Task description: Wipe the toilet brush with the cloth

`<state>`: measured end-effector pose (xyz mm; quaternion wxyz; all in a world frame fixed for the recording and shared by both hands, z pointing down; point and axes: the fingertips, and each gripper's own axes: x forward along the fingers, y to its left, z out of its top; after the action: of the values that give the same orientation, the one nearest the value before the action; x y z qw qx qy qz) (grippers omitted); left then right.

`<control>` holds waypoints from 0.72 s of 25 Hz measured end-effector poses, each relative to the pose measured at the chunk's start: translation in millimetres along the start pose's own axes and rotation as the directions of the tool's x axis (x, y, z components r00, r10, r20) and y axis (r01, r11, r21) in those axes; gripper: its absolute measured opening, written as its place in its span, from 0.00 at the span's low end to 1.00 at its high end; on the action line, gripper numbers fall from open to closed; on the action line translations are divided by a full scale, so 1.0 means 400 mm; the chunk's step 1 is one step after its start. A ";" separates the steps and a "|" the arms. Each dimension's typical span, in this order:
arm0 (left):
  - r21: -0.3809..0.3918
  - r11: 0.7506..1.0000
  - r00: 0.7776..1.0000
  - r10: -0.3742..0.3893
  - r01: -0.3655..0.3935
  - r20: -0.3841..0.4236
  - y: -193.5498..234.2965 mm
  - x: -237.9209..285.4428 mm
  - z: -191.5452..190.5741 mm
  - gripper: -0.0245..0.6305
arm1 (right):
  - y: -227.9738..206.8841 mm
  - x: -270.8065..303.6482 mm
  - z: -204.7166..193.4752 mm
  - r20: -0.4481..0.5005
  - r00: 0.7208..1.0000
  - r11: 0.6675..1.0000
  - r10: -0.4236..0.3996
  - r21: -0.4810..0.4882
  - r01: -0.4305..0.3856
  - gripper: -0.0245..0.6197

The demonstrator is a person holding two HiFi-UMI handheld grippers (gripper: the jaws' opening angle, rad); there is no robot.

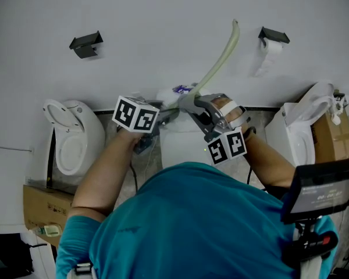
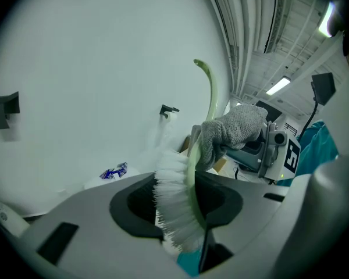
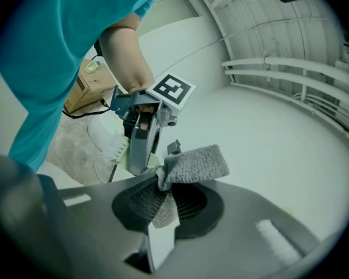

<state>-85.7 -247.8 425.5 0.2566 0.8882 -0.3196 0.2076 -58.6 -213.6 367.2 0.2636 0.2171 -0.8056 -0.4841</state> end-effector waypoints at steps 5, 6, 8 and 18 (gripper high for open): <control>0.013 1.000 1.000 0.011 -0.011 0.004 0.004 -0.007 0.008 0.28 | -0.020 -0.006 -0.008 -0.009 1.000 1.000 -0.021 -0.005 0.021 0.09; 0.016 1.000 1.000 0.013 -0.013 0.001 0.006 -0.007 0.005 0.28 | -0.023 -0.008 -0.010 -0.011 1.000 1.000 -0.025 -0.004 0.025 0.09; 0.021 1.000 1.000 0.014 -0.014 -0.002 0.010 -0.008 0.001 0.28 | -0.030 -0.012 -0.012 -0.014 0.999 0.999 -0.035 -0.005 0.035 0.09; 0.076 0.997 1.000 0.005 -0.006 0.014 0.006 -0.019 0.004 0.28 | -0.070 -0.039 -0.023 -0.023 0.997 0.997 -0.073 0.001 0.073 0.09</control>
<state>-92.4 -246.9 421.0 0.2199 0.8979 -0.3156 0.2141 -38.2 -222.4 342.2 0.2549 0.2525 -0.7944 -0.4901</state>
